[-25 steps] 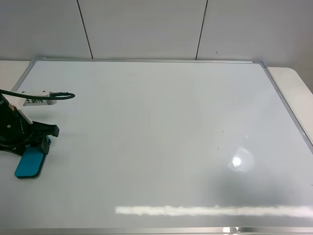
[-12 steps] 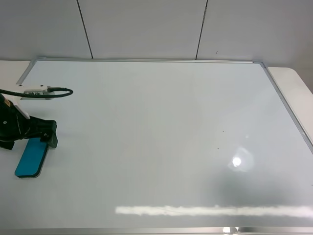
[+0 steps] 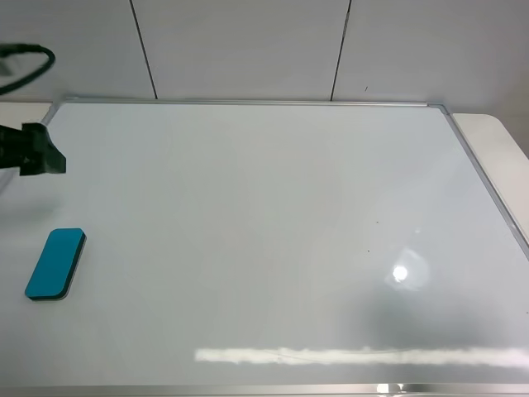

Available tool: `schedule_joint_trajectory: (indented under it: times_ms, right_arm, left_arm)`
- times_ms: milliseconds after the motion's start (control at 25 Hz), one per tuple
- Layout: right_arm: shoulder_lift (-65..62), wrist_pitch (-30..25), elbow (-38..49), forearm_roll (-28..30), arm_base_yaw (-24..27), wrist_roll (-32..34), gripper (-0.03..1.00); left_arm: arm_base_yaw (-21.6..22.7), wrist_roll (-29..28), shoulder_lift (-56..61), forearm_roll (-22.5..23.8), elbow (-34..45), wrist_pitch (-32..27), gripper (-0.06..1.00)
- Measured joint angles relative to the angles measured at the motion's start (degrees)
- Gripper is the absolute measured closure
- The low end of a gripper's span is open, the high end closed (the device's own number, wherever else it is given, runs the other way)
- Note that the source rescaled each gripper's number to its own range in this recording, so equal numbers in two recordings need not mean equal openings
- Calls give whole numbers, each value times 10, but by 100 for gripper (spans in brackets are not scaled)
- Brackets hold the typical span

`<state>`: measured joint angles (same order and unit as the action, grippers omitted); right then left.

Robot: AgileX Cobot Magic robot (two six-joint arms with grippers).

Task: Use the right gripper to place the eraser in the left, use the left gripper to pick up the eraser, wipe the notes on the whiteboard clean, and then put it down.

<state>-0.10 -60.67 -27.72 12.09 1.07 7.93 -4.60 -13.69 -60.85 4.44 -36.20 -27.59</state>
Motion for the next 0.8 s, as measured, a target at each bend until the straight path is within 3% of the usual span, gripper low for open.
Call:
schedule_joint_trajectory:
  times_ms: [800]
  right_arm:
    - [0, 0, 0, 0, 0, 0, -3]
  left_arm:
    - [0, 0, 425, 32, -10, -174, -5]
